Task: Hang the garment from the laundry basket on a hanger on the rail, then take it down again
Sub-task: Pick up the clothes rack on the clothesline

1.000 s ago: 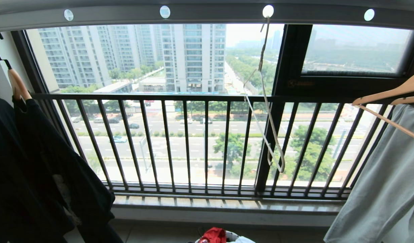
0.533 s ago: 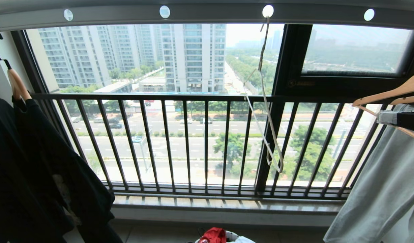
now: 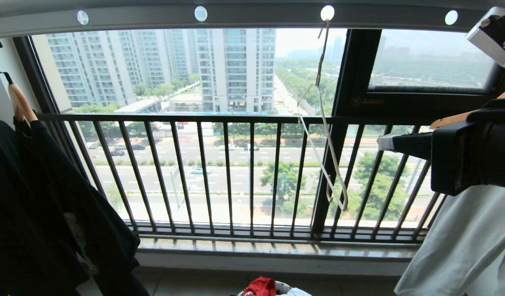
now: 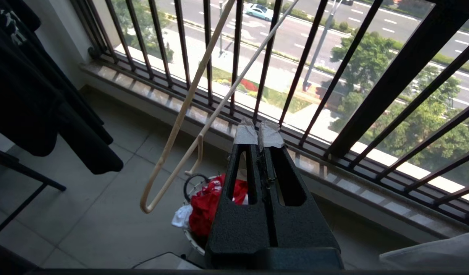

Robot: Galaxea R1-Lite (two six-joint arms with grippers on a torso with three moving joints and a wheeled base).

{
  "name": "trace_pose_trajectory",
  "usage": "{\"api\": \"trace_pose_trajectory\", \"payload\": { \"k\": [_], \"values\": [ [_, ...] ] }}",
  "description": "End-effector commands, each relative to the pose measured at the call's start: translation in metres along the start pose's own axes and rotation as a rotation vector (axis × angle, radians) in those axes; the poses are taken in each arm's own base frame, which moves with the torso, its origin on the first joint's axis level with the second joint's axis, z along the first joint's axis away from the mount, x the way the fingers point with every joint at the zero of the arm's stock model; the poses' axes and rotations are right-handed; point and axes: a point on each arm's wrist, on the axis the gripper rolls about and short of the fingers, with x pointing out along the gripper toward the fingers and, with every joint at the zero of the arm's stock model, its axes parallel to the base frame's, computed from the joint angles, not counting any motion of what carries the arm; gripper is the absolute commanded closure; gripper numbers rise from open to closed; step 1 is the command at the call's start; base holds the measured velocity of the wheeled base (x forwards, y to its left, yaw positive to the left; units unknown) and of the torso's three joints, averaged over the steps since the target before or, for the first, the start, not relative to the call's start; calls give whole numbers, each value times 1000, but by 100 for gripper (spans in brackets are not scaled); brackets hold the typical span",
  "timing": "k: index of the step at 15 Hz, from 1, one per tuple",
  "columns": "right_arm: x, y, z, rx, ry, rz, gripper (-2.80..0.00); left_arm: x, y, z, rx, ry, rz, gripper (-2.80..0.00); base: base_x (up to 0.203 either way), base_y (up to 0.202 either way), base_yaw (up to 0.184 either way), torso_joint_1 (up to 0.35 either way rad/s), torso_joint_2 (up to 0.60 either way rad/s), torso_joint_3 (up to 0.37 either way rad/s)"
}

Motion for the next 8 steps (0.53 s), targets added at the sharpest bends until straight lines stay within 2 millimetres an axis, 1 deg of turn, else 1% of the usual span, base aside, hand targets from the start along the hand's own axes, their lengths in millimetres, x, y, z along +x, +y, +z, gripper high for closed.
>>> {"api": "trace_pose_trajectory", "payload": {
  "k": [1, 3, 4, 6, 7, 8],
  "values": [
    [9, 14, 12, -16, 9, 20, 0, 0, 0, 0, -1, 0, 1, 0, 0, 0, 0, 0, 0, 0],
    [13, 22, 20, -30, 26, 33, 0, 0, 0, 0, -1, 0, 1, 0, 0, 0, 0, 0, 0, 0],
    [16, 25, 19, -40, 40, 35, 0, 0, 0, 0, -1, 0, 1, 0, 0, 0, 0, 0, 0, 0],
    [16, 26, 18, -45, 49, 29, 0, 0, 0, 0, -1, 0, 1, 0, 0, 0, 0, 0, 0, 0],
    [16, 26, 18, -45, 47, 25, -280, 0, 0, 0, -1, 0, 1, 0, 0, 0, 0, 0, 0, 0],
    [16, 26, 18, -46, 49, 25, -280, 0, 0, 0, -1, 0, 1, 0, 0, 0, 0, 0, 0, 0]
  ]
}}
